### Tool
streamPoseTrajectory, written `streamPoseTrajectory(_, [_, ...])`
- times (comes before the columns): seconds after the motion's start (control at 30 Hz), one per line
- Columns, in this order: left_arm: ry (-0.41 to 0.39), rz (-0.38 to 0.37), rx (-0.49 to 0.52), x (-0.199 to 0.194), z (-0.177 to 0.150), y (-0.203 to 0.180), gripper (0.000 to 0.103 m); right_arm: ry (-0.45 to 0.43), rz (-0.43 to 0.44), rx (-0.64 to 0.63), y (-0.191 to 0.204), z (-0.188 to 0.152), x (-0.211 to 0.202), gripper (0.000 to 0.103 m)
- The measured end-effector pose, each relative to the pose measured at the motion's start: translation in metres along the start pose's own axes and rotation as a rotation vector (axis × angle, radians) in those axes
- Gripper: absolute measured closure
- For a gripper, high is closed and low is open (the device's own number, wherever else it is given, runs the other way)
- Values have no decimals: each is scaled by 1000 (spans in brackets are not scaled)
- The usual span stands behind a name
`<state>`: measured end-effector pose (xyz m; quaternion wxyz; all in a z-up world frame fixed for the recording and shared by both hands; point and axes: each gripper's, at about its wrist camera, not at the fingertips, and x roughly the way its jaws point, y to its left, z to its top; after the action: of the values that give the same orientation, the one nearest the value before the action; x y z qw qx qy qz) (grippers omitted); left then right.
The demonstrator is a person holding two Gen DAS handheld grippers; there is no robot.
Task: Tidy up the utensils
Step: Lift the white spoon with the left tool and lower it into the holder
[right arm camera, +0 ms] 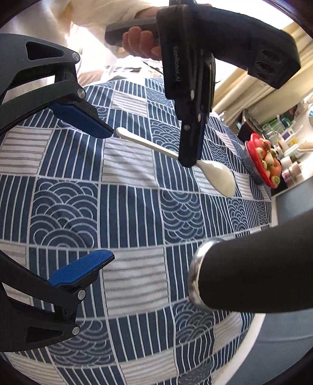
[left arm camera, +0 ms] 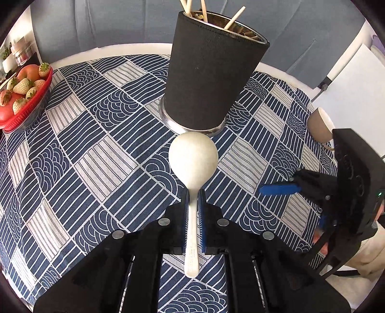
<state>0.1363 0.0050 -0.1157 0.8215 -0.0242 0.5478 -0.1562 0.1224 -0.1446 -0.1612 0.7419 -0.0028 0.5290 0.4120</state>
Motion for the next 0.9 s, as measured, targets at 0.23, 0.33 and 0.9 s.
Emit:
streamPoseTrajectory(0.23, [-73, -40, -55, -31, 2, 4, 95, -26, 167, 45, 19, 16, 16, 23])
streamPoseTrajectory(0.33, [-108, -59, -65, -44, 6, 3, 95, -10, 243, 35, 28, 28, 15, 83])
streamPoseTrajectory(0.9, [-271, -99, 11, -100, 45, -23, 103, -189, 90, -146, 31, 63, -72, 98])
